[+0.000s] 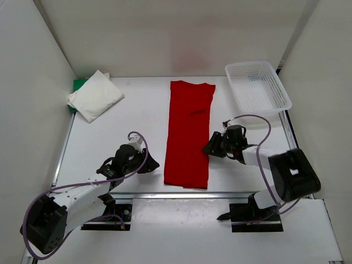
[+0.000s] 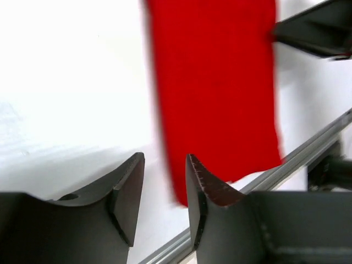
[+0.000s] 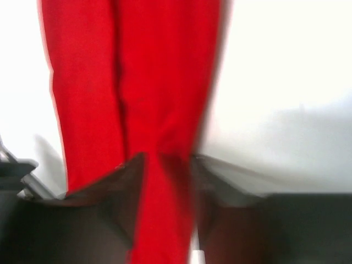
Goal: Fold and stack the t-shirts
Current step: Rotate the tshirt 90 degrees, then grab the bottom of the folded rectangular tshirt with both arms
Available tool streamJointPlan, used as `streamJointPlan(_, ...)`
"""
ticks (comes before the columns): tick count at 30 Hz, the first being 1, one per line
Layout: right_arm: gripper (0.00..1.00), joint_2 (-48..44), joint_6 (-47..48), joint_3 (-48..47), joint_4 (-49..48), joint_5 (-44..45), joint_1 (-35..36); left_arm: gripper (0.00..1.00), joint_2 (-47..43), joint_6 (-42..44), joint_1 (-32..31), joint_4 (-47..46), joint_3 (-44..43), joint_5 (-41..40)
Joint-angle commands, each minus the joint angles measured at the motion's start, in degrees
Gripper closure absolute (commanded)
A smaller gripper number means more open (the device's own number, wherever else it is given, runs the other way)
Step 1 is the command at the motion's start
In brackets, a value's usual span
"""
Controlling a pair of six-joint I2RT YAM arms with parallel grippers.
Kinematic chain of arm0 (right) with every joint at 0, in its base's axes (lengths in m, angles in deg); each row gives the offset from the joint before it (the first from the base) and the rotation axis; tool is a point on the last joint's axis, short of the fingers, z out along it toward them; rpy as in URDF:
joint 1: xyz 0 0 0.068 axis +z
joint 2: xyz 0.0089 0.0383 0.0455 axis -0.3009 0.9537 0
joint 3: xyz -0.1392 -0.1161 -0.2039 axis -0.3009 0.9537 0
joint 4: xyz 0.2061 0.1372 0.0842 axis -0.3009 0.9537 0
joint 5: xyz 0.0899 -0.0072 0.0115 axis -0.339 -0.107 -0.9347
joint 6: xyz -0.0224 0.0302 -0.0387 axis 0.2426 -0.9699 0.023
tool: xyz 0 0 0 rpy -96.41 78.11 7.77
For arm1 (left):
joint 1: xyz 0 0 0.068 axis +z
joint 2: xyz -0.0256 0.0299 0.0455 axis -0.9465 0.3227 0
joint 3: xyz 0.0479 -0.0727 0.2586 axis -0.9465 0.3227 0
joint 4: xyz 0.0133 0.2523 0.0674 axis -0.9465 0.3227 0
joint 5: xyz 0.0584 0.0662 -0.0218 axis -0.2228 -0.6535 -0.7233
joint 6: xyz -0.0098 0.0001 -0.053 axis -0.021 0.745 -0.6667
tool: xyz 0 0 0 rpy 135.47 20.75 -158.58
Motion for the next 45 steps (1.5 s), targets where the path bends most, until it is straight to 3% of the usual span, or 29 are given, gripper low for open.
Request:
streamJointPlan(1,0.59,-7.5,4.5,5.8,3.7,-3.0,-0.4,0.52,0.7,3.0,-3.5,3.3,-2.4,-5.5)
streamJointPlan(5,0.46,-19.7,5.5,8.6,11.7,4.0,0.9,0.48,2.2,3.7,-7.2,6.0,-1.7,-6.4)
streamJointPlan(13,0.56,-37.0,-3.4,16.6,26.3,10.7,14.0,0.43,6.6,0.7,-13.8,2.5,0.3,-4.4)
streamJointPlan(17,0.58,-44.4,-9.1,21.3,27.6,9.2,17.6,0.37,6.6,0.1,-13.4,0.0,0.0,-2.2)
streamJointPlan(21,0.61,-46.3,-11.1,23.1,25.7,7.4,18.3,0.36,10.6,-0.8,-14.6,-1.7,-1.1,-1.4)
streamJointPlan(25,0.7,-45.1,-11.6,23.1,23.6,4.4,18.2,0.42,13.2,-1.1,-16.4,-2.0,-1.8,-1.1)
streamJointPlan(29,0.77,-45.6,-12.2,22.8,24.4,4.9,19.9,0.56,12.0,-1.4,-15.5,-1.9,-0.9,-1.2)
streamJointPlan(32,0.92,-44.5,-12.6,22.8,23.3,3.8,19.9,0.71,11.8,-1.6,-15.5,-2.3,-1.4,-0.4)
streamJointPlan(36,1.0,-43.6,-12.9,21.6,23.5,4.8,22.1,0.96,11.2,-4.6,-16.3,-3.8,0.2,0.3)
streamJointPlan(39,1.0,-45.4,-16.1,21.2,25.3,6.5,27.2,1.0,6.6,-6.9,-16.6,-2.0,4.1,1.3)
streamJointPlan(41,0.99,-47.6,-18.3,21.2,26.4,8.0,31.6,1.0,-1.8,-8.1,-17.7,5.2,6.6,0.0)
streamJointPlan(43,1.0,-48.8,-17.8,19.9,27.8,7.9,31.4,1.0,-8.9,-8.7,-16.3,9.5,7.3,-0.3)
streamJointPlan(45,1.0,-48.0,-12.5,16.3,29.1,6.8,26.0,1.0,-13.3,-7.1,-12.8,13.2,5.1,0.9)
